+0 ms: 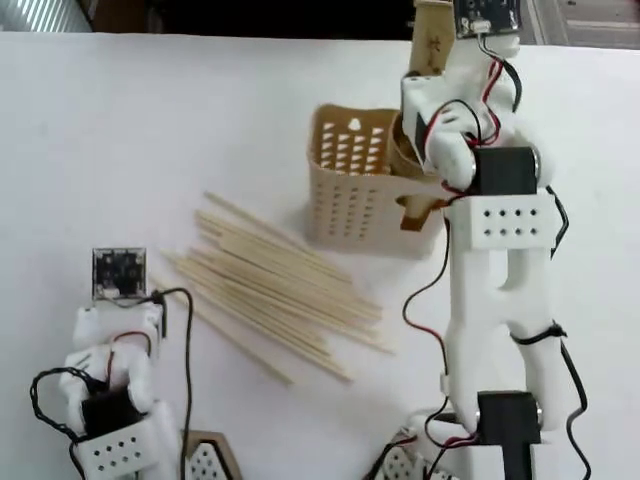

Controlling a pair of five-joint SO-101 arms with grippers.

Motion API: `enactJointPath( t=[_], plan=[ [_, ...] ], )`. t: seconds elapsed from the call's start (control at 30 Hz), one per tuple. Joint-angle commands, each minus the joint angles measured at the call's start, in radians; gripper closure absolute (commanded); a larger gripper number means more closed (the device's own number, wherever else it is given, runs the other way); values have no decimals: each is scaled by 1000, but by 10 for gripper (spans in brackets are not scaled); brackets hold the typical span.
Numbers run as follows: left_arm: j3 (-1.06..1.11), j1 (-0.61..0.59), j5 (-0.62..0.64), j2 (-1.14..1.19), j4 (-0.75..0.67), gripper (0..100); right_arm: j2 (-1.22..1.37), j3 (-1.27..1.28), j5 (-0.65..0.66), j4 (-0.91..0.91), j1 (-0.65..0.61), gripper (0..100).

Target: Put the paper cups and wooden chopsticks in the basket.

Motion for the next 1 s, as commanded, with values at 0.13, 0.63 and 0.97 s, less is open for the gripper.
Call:
enactJointPath(
  t=[0.13,0.63,0.97],
  plan=[
    [-5,12,-5,-15,-26,800,-179,187,31,-125,-21,846],
    [-5,12,-6,-15,-25,801,-522,684,132,-245,-54,709],
    [-5,12,-6,-15,-23,801,-661,710,112,-110,-54,553]
  ],
)
